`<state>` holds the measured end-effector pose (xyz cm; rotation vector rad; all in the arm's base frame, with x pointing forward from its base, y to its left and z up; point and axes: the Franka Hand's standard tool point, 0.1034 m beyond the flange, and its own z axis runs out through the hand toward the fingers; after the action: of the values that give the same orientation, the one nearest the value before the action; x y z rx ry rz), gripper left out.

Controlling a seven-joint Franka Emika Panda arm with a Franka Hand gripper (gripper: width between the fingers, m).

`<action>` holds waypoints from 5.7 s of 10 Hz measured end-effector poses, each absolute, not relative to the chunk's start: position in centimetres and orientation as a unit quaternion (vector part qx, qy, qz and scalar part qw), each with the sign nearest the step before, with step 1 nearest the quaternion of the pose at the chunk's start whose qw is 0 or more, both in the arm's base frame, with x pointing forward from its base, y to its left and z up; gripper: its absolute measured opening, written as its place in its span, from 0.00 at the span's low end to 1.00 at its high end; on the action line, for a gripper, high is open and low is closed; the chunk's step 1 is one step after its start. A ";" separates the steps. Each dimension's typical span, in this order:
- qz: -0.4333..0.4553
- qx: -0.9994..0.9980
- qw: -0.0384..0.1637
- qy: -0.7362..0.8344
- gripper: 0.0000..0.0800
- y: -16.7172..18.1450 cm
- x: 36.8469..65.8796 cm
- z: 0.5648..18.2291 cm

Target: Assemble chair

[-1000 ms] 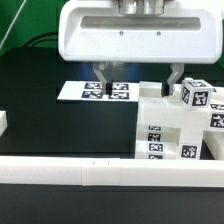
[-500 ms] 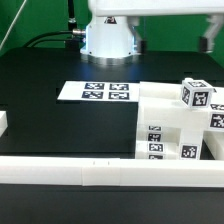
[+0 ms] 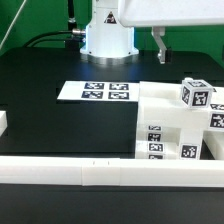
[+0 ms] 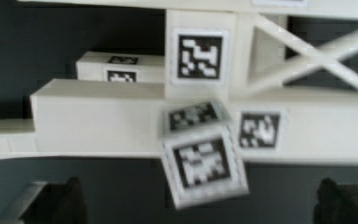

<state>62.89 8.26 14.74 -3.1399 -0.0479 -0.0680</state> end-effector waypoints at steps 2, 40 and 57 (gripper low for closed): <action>-0.015 -0.998 -0.016 -0.054 0.81 8.1 63.2 13.9; -0.025 -0.951 0.040 0.305 0.81 10.0 63.8 11.9; -0.014 -0.973 0.037 0.227 0.35 9.6 64.6 12.0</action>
Offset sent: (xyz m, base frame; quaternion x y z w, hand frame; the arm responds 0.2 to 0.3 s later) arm 0.0079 0.0093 -0.0254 0.0292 0.0228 0.0224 0.9991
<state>64.55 9.61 12.01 -2.9873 0.6961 -0.0433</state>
